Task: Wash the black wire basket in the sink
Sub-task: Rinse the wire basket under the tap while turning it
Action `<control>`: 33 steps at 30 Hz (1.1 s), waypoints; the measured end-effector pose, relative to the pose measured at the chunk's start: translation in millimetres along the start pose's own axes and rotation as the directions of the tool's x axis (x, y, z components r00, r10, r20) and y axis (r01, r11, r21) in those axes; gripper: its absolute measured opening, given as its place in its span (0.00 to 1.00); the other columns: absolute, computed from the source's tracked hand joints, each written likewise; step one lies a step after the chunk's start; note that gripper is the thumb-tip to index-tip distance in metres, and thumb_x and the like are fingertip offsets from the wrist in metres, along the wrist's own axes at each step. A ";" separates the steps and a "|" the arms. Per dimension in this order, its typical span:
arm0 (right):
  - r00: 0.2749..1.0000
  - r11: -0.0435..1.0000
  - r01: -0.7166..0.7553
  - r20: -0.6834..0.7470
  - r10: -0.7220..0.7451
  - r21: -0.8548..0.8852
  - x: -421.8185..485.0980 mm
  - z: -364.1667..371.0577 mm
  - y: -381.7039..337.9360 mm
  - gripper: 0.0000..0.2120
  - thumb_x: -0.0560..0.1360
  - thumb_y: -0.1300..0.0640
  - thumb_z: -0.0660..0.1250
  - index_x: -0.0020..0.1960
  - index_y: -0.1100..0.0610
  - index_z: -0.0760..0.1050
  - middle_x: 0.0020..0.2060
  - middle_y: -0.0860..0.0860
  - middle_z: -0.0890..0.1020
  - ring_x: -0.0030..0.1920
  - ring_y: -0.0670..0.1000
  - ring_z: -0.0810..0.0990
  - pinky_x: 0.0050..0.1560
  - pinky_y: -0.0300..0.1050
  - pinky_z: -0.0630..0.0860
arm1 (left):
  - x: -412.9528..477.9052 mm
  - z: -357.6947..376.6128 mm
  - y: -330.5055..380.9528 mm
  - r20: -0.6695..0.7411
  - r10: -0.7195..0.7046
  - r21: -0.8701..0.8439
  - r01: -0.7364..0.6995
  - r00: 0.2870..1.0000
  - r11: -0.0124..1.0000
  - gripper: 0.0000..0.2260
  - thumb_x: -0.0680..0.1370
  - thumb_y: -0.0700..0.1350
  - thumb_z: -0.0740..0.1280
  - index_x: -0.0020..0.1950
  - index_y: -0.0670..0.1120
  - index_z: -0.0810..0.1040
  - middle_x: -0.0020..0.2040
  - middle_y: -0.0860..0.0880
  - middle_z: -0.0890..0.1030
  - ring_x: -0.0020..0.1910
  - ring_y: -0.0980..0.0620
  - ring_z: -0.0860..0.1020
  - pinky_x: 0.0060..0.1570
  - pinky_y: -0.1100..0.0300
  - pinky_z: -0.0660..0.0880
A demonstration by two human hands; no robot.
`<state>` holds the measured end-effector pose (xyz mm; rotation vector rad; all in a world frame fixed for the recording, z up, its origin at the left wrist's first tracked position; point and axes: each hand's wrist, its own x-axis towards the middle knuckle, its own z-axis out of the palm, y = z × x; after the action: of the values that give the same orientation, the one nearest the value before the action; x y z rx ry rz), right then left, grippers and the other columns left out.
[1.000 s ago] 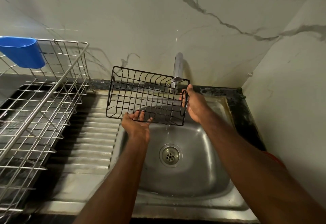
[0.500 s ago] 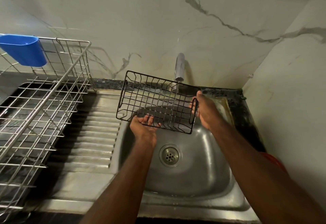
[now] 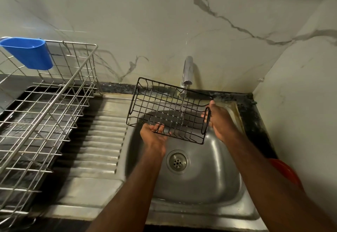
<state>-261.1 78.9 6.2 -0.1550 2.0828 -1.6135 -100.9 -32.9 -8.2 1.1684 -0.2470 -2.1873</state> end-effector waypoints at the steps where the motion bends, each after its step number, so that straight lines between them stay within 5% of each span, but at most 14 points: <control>1: 1.000 1.000 0.000 -0.009 0.000 -0.011 -1.6 -2.1 -0.8 0.19 0.82 0.42 0.55 0.49 0.57 0.75 0.48 0.61 0.83 0.49 0.58 0.81 0.56 0.56 0.76 | 1.8 -0.5 -1.8 0.004 -0.008 0.003 0.008 1.000 1.000 0.10 0.77 0.39 0.51 0.38 0.47 0.64 0.44 0.45 0.71 0.49 0.45 0.72 0.67 0.32 0.67; 4: 1.000 1.000 0.005 -0.031 -0.006 -0.021 -3.7 -9.0 0.2 0.18 0.82 0.43 0.56 0.48 0.55 0.75 0.47 0.61 0.83 0.41 0.53 0.79 0.41 0.46 0.73 | 2.0 -0.2 -8.0 0.023 -0.014 0.027 0.014 1.000 1.000 0.10 0.77 0.38 0.51 0.38 0.48 0.63 0.41 0.46 0.69 0.41 0.48 0.69 0.66 0.32 0.67; 9: 0.999 1.000 0.006 -0.052 -0.007 -0.016 -7.8 -18.7 4.2 0.16 0.82 0.46 0.59 0.51 0.58 0.77 0.46 0.60 0.83 0.42 0.52 0.79 0.38 0.42 0.72 | 0.5 -2.4 -15.3 0.021 -0.032 0.063 0.031 0.999 0.998 0.12 0.79 0.39 0.51 0.37 0.48 0.63 0.38 0.47 0.68 0.38 0.50 0.67 0.66 0.33 0.68; 14: 0.998 1.000 -0.013 -0.063 0.011 -0.024 -12.8 -22.2 7.9 0.12 0.81 0.47 0.60 0.43 0.50 0.74 0.48 0.61 0.83 0.53 0.60 0.82 0.56 0.57 0.77 | -2.5 -3.5 -17.8 0.025 -0.032 0.096 0.029 0.999 0.995 0.12 0.79 0.38 0.51 0.36 0.48 0.63 0.36 0.48 0.68 0.37 0.50 0.68 0.65 0.34 0.69; 18: 0.998 1.000 -0.018 -0.059 0.016 -0.022 -16.5 -24.2 8.2 0.11 0.81 0.47 0.60 0.45 0.51 0.75 0.48 0.61 0.83 0.53 0.61 0.82 0.59 0.60 0.77 | 0.6 -4.5 -18.8 0.022 -0.027 0.121 0.024 0.999 0.992 0.12 0.79 0.39 0.52 0.36 0.49 0.63 0.37 0.48 0.69 0.38 0.49 0.69 0.65 0.32 0.68; 25: 0.996 0.998 -0.008 -0.086 0.003 -0.054 -15.4 -30.7 4.4 0.11 0.80 0.47 0.62 0.44 0.52 0.75 0.44 0.58 0.83 0.49 0.60 0.81 0.53 0.58 0.78 | 2.7 -0.7 -16.7 0.048 -0.071 0.153 0.063 0.996 0.986 0.07 0.79 0.41 0.53 0.41 0.48 0.64 0.45 0.44 0.71 0.47 0.44 0.73 0.70 0.29 0.60; 33: 0.993 0.997 -0.023 -0.115 0.014 -0.073 -17.3 -46.4 8.4 0.14 0.80 0.49 0.63 0.43 0.58 0.77 0.43 0.60 0.83 0.35 0.50 0.77 0.31 0.39 0.68 | -4.5 7.5 -20.8 0.078 -0.120 0.194 0.103 0.990 0.976 0.04 0.78 0.39 0.54 0.44 0.46 0.65 0.53 0.41 0.71 0.55 0.42 0.73 0.67 0.28 0.64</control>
<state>-265.1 128.7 12.0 -0.0692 2.2255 -1.5682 -114.5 -14.9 -9.9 1.2136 -0.4459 -2.3594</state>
